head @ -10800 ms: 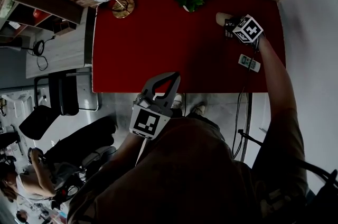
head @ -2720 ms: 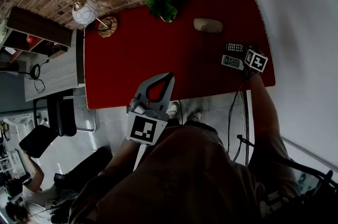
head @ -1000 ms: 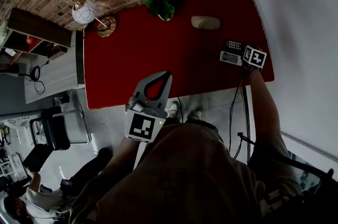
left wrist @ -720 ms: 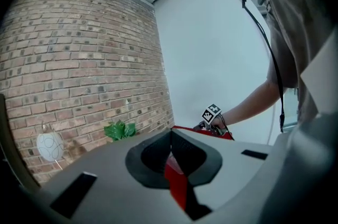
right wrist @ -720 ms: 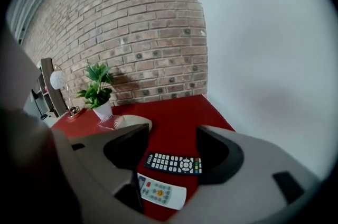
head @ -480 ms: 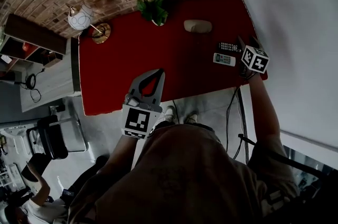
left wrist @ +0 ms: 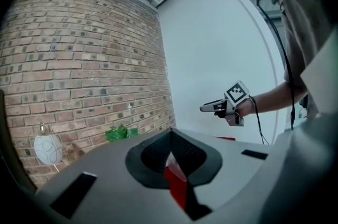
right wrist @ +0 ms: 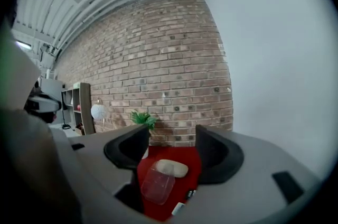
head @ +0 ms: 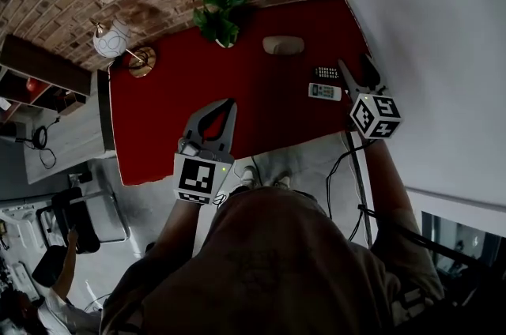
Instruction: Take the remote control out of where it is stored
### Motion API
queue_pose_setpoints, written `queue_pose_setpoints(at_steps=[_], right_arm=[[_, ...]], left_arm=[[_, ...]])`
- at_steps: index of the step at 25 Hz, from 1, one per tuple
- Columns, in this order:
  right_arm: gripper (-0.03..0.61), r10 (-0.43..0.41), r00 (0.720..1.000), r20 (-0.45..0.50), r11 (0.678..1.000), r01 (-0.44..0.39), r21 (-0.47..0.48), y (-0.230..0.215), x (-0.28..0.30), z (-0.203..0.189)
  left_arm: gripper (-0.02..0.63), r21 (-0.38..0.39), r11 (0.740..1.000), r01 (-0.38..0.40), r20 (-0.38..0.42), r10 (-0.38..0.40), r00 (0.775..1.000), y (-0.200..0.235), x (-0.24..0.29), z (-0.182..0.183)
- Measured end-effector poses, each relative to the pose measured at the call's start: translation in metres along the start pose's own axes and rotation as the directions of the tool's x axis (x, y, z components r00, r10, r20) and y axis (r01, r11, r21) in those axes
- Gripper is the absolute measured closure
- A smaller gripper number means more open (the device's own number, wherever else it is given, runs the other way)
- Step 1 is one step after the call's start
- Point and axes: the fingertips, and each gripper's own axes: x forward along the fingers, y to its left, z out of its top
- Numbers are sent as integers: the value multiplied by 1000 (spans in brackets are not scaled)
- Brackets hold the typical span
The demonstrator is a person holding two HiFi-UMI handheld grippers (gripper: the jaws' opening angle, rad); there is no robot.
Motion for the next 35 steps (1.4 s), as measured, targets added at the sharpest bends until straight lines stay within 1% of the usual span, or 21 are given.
queue_pose_setpoints(at_steps=[3,6,10,15,16,17,18,19,21,25,30,35], right_arm=[[299,52,996,67,998,-55,35,21,-19,21],[301,84,988,132,996,-89,29,39,-39,41],[302,112,975,190,993,-106,-45,60,-62,62],[310,136,968,212,982,-103,-159,87,-86,77],[335,129,968,217,982,-94,-167,89,-91,78],[399,115,968,224,983,-79,-166,90,-95,79],[479,97,968,233,985,-60,-161,89,-99,79],[535,82,967,239,987,-45,-156,88,-102,78],[565,71,968,240,989,-38,-139,88,-106,74],[566,87,968,235,992,-62,-112,96,-112,71],[566,84,968,235,991,-56,-124,98,-116,71],[566,112,967,229,987,-82,-136,109,-115,70]], left_arm=[[603,12,1000,5,21,-5,1000,1,0,11],[603,33,999,8,55,-10,998,0,-2,23],[603,36,999,11,79,-14,997,3,-4,30],[603,38,999,13,89,-16,996,6,-6,32],[603,38,999,13,92,-16,996,6,-6,33],[603,36,999,14,96,-17,995,6,-6,33],[603,34,999,15,100,-18,995,6,-7,34],[603,31,999,17,103,-20,995,6,-7,35],[603,29,999,22,107,-25,994,6,-8,36],[603,32,999,29,111,-33,993,5,-10,37],[603,32,999,32,113,-36,993,5,-12,37],[603,25,999,36,113,-39,993,6,-13,35]])
